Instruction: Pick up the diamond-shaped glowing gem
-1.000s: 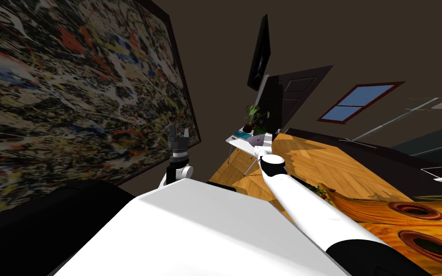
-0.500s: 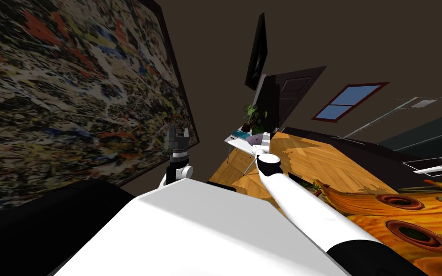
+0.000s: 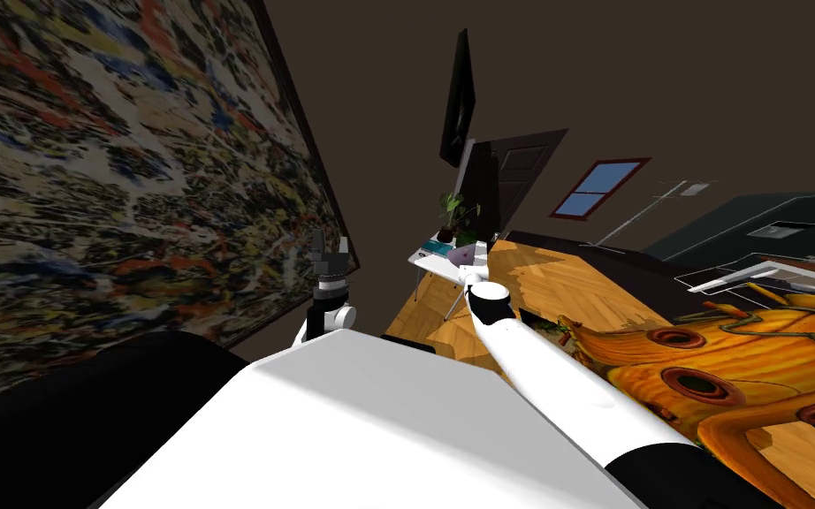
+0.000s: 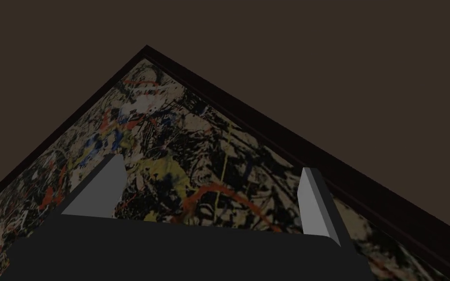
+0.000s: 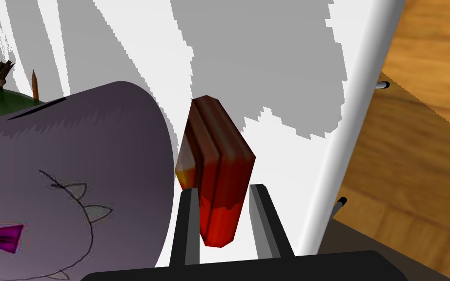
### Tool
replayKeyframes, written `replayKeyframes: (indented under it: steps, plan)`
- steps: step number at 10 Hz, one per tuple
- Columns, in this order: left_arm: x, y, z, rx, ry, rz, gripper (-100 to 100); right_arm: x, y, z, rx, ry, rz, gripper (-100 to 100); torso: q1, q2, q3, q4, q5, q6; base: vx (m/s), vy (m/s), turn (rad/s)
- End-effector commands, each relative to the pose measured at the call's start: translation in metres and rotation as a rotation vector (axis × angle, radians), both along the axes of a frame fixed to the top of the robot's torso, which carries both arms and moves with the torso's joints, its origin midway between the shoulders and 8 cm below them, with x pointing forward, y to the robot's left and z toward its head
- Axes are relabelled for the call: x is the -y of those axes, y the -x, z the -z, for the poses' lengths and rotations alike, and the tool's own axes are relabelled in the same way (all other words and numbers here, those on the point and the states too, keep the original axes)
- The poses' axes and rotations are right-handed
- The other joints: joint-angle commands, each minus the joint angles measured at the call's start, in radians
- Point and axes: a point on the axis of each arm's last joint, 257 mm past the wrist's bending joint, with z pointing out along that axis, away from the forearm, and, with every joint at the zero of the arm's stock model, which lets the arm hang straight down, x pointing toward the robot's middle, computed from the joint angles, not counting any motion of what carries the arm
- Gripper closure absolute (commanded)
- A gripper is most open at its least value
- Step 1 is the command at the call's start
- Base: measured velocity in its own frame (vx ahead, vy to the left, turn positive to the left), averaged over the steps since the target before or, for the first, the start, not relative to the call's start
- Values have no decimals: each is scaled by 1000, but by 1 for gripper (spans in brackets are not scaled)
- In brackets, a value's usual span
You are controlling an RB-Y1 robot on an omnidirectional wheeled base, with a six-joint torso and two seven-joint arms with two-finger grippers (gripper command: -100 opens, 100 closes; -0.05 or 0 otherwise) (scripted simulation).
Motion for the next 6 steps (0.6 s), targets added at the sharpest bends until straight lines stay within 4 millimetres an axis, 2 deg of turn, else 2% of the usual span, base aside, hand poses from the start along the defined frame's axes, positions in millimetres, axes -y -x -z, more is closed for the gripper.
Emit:
replayKeyframes:
  steps: [1,2,5,6]
  plan:
    - [0,0,0,0,0,0,0,-21,-6,-1,1,-2,-34,100,0,0,0,0,0,0,21,12,-210]
    - [0,0,0,0,0,0,0,-21,-6,-1,1,-2,-34,100,0,0,0,0,0,1,24,21,-149]
    - [0,0,0,0,0,0,0,-78,-20,-6,2,2,-139,100,1,0,0,0,1,2,40,40,-307]
    - [0,0,0,0,0,0,0,-61,-16,-4,1,-1,-113,100,2,-1,0,0,1,1,19,25,-53]
